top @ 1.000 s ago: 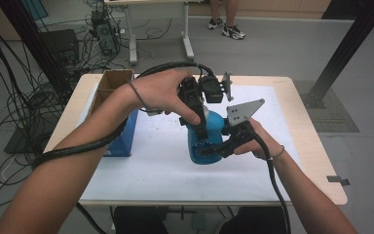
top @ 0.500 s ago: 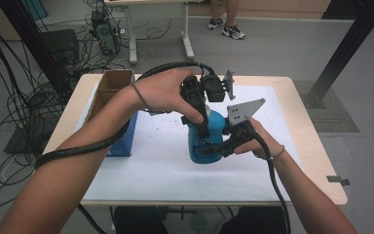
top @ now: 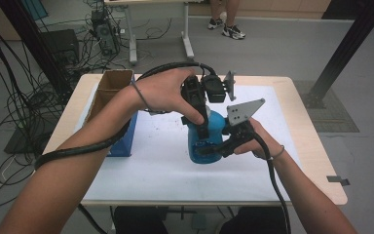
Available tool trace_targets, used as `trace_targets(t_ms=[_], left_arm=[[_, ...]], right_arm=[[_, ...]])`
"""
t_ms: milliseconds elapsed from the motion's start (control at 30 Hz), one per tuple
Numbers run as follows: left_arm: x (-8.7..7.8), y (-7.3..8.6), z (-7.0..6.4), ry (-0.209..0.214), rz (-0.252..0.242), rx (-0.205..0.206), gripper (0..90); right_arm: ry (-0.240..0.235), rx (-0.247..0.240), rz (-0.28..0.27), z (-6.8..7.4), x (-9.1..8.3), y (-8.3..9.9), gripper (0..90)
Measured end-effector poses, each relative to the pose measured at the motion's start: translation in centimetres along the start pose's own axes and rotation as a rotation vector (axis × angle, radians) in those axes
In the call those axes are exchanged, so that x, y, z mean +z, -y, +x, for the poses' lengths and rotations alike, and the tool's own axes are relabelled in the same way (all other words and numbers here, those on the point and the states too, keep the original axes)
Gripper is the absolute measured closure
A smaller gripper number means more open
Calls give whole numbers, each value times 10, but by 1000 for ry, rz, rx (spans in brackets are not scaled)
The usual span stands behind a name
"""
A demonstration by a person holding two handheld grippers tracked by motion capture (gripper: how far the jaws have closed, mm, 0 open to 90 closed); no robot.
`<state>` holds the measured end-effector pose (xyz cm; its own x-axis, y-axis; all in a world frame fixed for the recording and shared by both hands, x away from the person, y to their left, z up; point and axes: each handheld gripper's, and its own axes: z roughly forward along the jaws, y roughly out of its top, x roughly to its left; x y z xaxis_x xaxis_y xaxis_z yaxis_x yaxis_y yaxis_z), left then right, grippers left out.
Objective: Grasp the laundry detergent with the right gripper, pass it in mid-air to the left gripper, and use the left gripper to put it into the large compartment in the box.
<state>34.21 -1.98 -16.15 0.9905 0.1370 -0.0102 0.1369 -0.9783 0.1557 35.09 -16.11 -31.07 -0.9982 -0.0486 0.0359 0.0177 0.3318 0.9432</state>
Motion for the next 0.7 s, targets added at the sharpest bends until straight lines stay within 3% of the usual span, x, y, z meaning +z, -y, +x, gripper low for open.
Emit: trace_targets(t_ms=[700], left_arm=[[-2,0,-1,1,3,-8,376]], right_arm=[[-3,3,0,1,1,-1,435]])
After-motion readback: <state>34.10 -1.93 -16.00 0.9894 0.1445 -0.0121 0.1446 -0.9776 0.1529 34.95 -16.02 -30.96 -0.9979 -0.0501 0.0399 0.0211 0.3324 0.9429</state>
